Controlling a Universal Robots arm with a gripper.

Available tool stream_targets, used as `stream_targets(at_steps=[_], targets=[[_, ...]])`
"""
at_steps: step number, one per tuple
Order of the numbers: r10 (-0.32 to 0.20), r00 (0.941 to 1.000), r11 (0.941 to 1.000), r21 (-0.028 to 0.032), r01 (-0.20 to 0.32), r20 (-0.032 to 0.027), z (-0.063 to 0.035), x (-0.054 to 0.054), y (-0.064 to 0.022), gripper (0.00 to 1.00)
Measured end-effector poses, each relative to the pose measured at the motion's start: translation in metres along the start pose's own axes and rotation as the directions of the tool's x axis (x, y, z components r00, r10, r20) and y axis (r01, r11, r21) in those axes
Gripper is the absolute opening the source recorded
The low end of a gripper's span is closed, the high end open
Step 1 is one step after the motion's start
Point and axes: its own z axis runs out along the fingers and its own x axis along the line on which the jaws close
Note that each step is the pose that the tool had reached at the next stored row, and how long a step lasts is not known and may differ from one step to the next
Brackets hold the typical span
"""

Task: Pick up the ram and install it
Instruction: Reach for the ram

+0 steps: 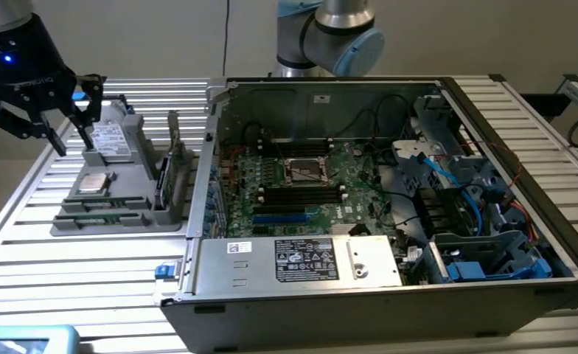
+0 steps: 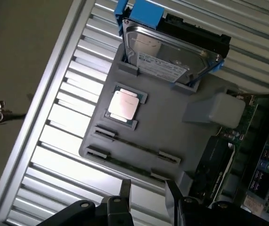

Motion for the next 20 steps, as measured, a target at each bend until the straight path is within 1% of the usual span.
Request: stream_targets(at_steps=[2,4,6,9,12,15,17,20], targets=[[-0.036,0.9994,0.9994,-0.0002,0.036,-0.0009,0.0001,0.0,0.0,0.42],[-0.072,0.9974,0.9974,-0.0005,0.072,-0.0017,0.0001,0.0,0.0,0.42],[-0.108,0.9941,0.9941,-0.0008,0.108,-0.0024,0.0002,0.0,0.0,0.42],[-0.162,0.9869,0.9869,-0.0014,0.162,-0.0037,0.0002,0.0,0.0,0.42],[-0.216,0.9765,0.9765,-0.002,0.216,-0.0047,0.0003,0.0,0.0,0.42],[-0.268,0.9634,0.9634,-0.0026,0.268,-0.0059,0.0004,0.0,0.0,0.42],[-0.303,0.953,0.953,-0.0031,0.303,-0.0066,0.0004,0.0,0.0,0.42],[-0.355,0.9349,0.9349,-0.0039,0.355,-0.0076,0.0005,0.0,0.0,0.42]])
